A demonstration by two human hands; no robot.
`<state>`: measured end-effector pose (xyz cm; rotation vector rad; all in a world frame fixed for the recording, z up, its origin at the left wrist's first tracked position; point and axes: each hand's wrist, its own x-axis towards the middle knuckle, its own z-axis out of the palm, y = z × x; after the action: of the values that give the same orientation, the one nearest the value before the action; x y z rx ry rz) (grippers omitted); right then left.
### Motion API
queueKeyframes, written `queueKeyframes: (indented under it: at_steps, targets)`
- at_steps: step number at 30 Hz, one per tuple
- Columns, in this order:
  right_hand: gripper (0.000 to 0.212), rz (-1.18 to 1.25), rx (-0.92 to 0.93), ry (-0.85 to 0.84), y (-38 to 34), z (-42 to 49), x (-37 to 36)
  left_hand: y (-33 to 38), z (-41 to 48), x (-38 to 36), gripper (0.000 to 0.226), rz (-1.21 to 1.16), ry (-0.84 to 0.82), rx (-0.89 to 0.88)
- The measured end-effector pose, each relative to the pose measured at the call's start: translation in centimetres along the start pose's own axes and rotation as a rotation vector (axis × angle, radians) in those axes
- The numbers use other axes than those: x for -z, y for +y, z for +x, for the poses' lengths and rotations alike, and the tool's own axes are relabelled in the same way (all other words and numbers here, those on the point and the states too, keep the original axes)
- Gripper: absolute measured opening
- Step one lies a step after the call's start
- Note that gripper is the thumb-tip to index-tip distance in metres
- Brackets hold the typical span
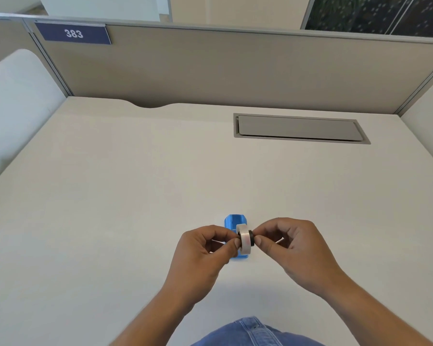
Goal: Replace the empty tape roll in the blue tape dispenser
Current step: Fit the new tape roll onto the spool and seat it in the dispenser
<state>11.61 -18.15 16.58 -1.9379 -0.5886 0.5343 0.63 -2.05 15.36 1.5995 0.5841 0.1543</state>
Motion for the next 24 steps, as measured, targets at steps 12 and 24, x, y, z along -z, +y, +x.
queueKeyframes:
  at_steps: [12,24]
  targets:
    - [0.014,-0.117,0.018,0.066,5.0,5.1,-1.6,-3.2,6.4,-1.0,0.006,0.338,0.063,-0.068]
    - [0.012,-0.224,0.007,0.084,9.2,7.8,-3.1,-5.9,10.3,-1.8,0.005,0.606,0.065,-0.063]
